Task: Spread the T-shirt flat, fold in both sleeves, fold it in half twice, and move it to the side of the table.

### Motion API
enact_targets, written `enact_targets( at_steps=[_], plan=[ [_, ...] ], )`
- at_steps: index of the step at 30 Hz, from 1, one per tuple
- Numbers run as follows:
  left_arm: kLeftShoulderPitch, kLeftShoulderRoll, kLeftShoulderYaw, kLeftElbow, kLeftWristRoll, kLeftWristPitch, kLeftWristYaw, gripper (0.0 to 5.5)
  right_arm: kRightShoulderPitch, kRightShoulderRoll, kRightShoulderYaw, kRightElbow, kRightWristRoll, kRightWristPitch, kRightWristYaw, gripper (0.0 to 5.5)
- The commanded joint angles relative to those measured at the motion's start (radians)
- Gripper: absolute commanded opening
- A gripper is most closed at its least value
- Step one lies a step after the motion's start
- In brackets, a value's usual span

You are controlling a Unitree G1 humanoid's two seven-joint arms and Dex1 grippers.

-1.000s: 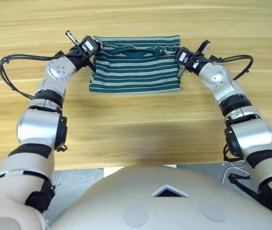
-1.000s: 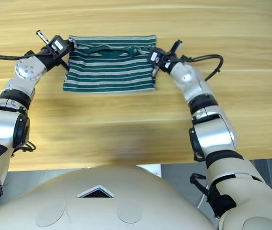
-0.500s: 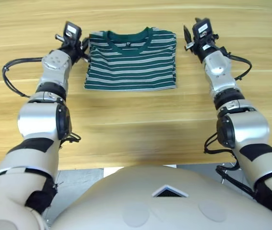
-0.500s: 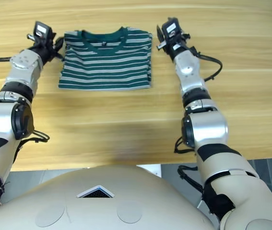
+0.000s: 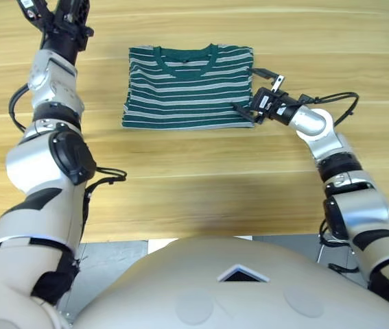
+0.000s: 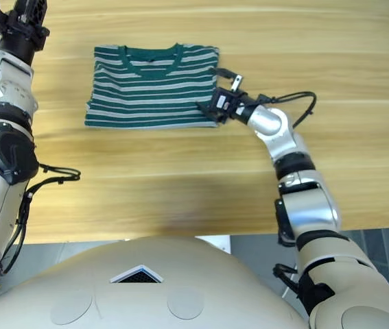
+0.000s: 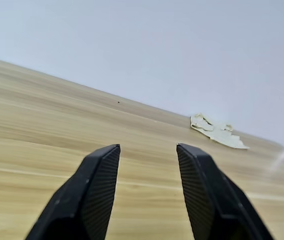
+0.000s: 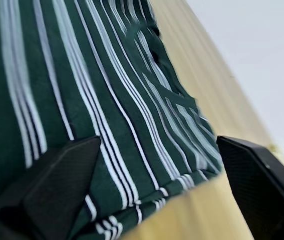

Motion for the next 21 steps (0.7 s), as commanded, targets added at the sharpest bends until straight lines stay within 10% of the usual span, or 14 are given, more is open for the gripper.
enact_targets(
  at_steps=[1,5,13,21],
  plan=[
    [0.039,-0.002,-0.049,-0.031,0.046,-0.086,-0.027,2.1,0.018,-0.091,0.139,-0.004,-0.263,0.17,-0.13,4.29],
    [0.062,0.003,-0.075,-0.049,0.066,-0.156,-0.033,2.1,0.185,-0.17,0.204,-0.251,-0.227,0.112,0.002,4.29],
    [0.096,0.006,-0.074,-0.075,0.048,-0.231,-0.053,2.1,0.597,-0.684,0.239,-1.209,0.565,-0.3,0.204,4.29],
    [0.114,-0.043,-0.082,-0.119,0.027,-0.28,-0.118,2.1,0.446,-0.498,0.304,-1.09,0.726,-0.137,0.366,4.29]
  ],
)
